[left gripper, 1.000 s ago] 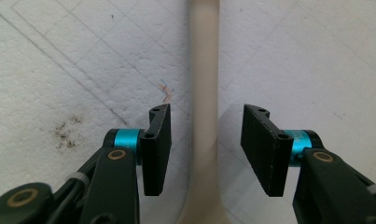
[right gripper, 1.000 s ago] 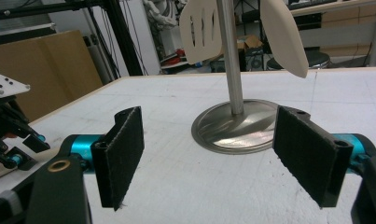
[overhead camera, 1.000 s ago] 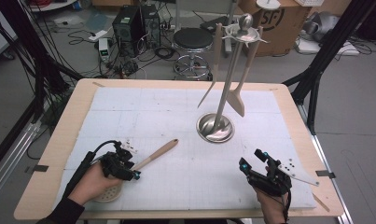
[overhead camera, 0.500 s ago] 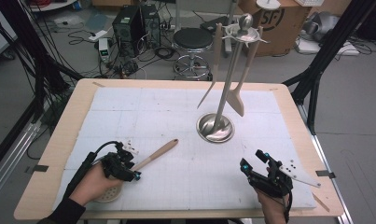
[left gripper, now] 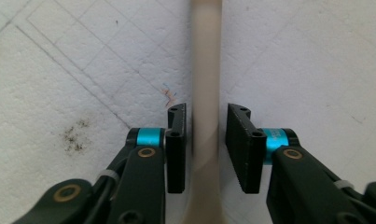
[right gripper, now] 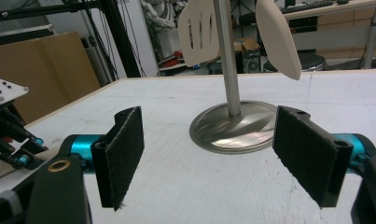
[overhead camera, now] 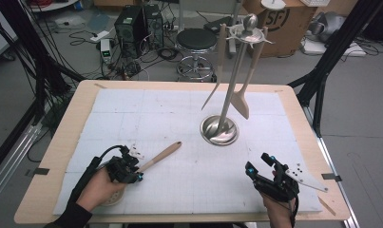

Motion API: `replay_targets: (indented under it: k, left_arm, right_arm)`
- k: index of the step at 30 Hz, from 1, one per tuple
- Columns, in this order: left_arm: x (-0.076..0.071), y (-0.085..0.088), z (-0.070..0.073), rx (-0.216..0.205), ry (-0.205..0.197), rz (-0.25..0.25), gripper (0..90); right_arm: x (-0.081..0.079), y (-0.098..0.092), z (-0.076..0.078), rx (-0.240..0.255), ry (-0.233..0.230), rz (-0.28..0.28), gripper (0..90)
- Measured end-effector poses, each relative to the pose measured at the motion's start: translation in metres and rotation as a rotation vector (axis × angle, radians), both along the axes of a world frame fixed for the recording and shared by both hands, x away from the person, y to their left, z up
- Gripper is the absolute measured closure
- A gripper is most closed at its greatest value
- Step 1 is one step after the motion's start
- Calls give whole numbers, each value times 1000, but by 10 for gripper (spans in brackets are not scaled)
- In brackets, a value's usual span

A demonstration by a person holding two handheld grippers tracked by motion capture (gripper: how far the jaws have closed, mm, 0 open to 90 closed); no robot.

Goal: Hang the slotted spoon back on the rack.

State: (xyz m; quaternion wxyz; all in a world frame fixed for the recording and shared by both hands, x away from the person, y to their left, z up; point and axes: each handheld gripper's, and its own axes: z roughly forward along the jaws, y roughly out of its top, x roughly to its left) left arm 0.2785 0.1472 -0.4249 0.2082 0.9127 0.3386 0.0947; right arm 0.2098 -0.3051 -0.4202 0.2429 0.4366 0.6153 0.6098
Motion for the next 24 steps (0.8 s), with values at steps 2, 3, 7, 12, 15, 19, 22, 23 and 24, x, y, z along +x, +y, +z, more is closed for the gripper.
replay_targets:
  k: [2,3,7,12,15,19,22,23,24]
  left_arm:
    - [0,-3,0,13,-6,-5,782]
    - [0,-3,0,18,-4,-6,784]
    - [-1,-4,0,20,-12,-11,789]
    - [-4,1,-2,-16,-40,-5,792]
    - [0,5,0,-48,-54,12,792]
    - [11,6,4,-117,-52,16,792]
    - [15,4,11,-176,-63,9,791]
    - [16,3,13,-196,-70,6,791]
    - [16,2,15,-208,-77,4,791]
  right_arm:
    - [0,1,0,-7,-10,1,241]
    - [0,2,1,-4,-4,6,241]
    - [0,4,2,0,-11,12,241]
    - [2,6,2,-6,-12,16,241]
    - [3,6,3,-2,-14,19,242]
    - [4,3,3,1,-18,12,242]
    - [4,-2,3,12,-14,1,242]
    - [3,-4,2,14,-18,-6,242]
    - [3,-5,2,14,-15,-7,242]
